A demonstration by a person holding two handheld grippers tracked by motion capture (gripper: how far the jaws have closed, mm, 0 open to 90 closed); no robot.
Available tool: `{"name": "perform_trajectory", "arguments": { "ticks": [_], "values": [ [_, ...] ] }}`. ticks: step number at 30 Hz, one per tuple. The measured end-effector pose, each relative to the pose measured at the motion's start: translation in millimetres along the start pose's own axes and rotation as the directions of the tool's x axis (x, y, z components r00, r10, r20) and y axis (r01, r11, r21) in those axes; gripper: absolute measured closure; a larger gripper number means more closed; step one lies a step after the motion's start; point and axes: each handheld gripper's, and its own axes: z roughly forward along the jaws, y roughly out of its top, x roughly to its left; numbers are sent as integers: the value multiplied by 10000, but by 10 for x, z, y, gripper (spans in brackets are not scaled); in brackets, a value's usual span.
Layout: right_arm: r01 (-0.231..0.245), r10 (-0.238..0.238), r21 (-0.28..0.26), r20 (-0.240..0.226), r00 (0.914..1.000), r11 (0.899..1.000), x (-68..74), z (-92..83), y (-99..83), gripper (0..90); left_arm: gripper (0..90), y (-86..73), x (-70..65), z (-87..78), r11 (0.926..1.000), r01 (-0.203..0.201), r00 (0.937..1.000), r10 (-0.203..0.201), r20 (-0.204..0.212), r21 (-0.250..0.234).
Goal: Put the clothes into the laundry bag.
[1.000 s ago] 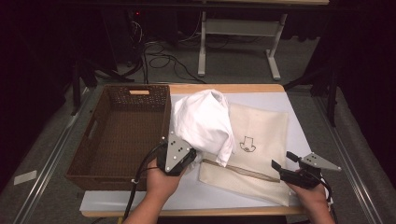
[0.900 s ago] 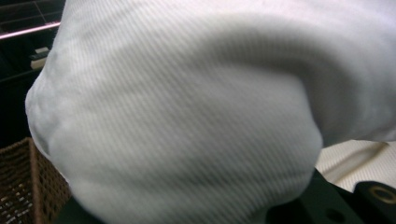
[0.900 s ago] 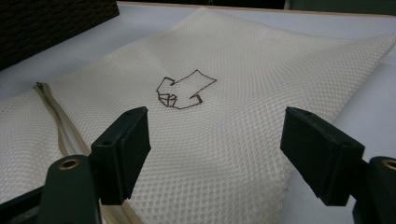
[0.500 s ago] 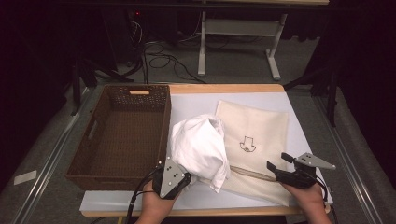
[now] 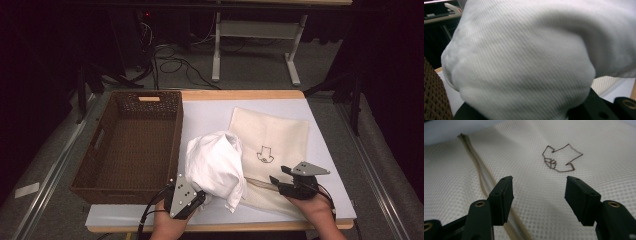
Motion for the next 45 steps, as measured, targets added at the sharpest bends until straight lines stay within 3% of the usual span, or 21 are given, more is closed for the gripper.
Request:
{"name": "perform_trajectory", "arguments": {
  "ticks": [9,13,16,18,20,26,29,38,45],
  "values": [
    [347,-286,811,-745,9968,9961,69,103,-54,394,751,16,33,-30,9998,134,9998,-136,-148,-134],
    [451,-391,834,-719,9966,9955,69,116,-44,448,751,9,55,-41,9996,243,9996,-245,-153,-111],
    [668,-601,1084,-640,9961,9919,61,148,-42,538,751,8,58,-46,9997,238,9996,-240,-175,-110],
    [689,-626,1115,-598,9962,9914,26,135,-40,617,751,10,56,-46,9997,211,9997,-212,-155,-96],
    [576,-507,1152,-625,9968,9917,-33,90,-54,637,751,12,55,-49,9997,205,9997,-207,-159,-96],
    [1032,-901,1245,-1068,9902,9868,27,86,-96,551,751,16,57,-51,9996,254,9996,-255,-158,-95],
    [1285,-1173,1252,-926,9888,9838,84,123,-69,561,751,19,54,-46,9997,241,9996,-242,-141,-89],
    [1255,-1178,1168,-709,9905,9852,74,145,-55,872,751,15,66,-59,9995,294,9994,-296,-161,-82],
    [1027,-981,929,-524,9938,9904,60,171,7,895,752,41,65,-65,9997,208,9997,-209,-86,-129]
  ]
}}
